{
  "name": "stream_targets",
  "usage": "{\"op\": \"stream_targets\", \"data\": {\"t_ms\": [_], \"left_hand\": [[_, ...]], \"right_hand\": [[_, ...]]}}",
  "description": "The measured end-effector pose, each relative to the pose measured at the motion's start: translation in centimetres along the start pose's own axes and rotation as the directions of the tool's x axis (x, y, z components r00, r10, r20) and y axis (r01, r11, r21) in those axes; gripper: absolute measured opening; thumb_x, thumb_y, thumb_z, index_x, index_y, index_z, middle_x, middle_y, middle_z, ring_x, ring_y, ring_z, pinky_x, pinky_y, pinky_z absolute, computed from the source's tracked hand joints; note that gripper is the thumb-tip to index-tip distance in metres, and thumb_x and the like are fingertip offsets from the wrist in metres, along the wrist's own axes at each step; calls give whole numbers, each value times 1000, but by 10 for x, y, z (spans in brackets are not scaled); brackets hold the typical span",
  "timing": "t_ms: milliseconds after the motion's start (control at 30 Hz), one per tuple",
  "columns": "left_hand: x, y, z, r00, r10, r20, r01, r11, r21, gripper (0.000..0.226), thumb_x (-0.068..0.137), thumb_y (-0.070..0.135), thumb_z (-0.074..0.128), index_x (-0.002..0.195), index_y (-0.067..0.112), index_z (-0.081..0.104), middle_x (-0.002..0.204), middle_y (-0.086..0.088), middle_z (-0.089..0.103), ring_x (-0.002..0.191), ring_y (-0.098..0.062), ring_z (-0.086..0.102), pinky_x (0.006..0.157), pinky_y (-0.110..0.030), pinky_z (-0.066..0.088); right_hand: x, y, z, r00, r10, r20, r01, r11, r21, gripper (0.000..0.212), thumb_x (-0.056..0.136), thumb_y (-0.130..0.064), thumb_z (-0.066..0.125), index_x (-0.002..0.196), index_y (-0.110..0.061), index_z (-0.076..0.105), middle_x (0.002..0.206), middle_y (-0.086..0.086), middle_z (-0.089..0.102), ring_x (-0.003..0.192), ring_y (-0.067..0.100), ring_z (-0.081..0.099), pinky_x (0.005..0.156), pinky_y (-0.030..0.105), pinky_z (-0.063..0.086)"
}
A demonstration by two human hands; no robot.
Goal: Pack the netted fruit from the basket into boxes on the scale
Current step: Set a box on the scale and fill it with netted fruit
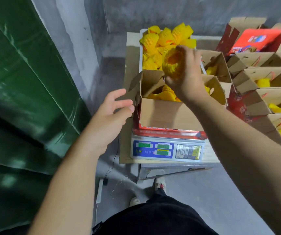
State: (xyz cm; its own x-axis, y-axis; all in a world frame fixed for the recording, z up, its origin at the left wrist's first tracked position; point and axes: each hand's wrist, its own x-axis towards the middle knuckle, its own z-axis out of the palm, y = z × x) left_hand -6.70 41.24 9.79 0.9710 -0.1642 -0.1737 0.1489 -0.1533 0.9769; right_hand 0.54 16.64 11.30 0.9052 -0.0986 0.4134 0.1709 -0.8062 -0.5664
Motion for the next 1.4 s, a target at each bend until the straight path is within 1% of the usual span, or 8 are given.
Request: {"op": "stream_targets", "data": {"t_ms": [100,200,367,467,567,733,933,1400], "left_hand": [[-2,4,3,999,-9,37,10,999,-30,46,105,20,61,144,41,49,118,19,73,106,-4,73,102,-35,54],[-5,7,3,1000,8,30,-8,1000,0,40,105,17,60,136,42,57,119,21,72,110,-4,70,99,-30,53],[-13,9,5,1000,9,29,-9,1000,25,38,105,11,55,133,35,62,125,17,70,113,-3,68,95,-22,52],[-15,12,5,999,27,32,-28,999,32,34,106,13,55,133,32,64,124,17,70,111,1,68,87,-12,52],[-18,13,3,998,57,17,-57,997,45,30,107,18,56,128,37,65,122,20,71,109,7,67,85,-11,51],[-24,10,0,997,72,12,-72,996,61,29,106,20,57,123,43,65,120,23,71,109,8,67,84,-13,51],[-27,7,-3,995,95,6,-96,993,70,29,104,24,59,118,48,67,119,26,72,112,4,67,99,-28,51],[-14,6,12,996,88,16,-88,996,10,27,106,24,58,124,43,67,117,25,72,108,9,66,69,-4,51]], "right_hand": [[3,13,13,880,116,461,-27,981,-194,112,85,-42,83,166,-17,10,170,11,22,155,33,22,126,56,17],[-3,10,8,926,109,361,-57,987,-153,97,93,-58,68,166,-30,10,172,-1,20,158,25,18,125,61,10],[-44,-24,9,981,0,196,-19,995,96,67,98,-28,68,157,-15,38,159,3,45,146,21,41,117,49,37],[-69,-44,8,972,-98,212,52,976,212,61,98,-19,67,153,-9,43,155,6,49,144,16,44,114,26,41],[-83,-52,5,963,-139,233,87,972,218,58,99,-20,67,152,-11,46,152,4,52,142,14,46,117,36,40],[-90,-62,-5,964,-80,253,24,976,217,55,100,-26,67,151,-21,48,151,-6,53,134,5,49,105,12,37],[-94,-69,-10,956,-58,288,-4,978,209,49,102,-27,64,149,-22,51,149,-9,55,134,10,51,106,20,42],[-93,-49,-13,950,10,313,-78,975,206,43,103,-30,62,144,-20,56,144,-7,59,129,14,56,106,40,50]]}}
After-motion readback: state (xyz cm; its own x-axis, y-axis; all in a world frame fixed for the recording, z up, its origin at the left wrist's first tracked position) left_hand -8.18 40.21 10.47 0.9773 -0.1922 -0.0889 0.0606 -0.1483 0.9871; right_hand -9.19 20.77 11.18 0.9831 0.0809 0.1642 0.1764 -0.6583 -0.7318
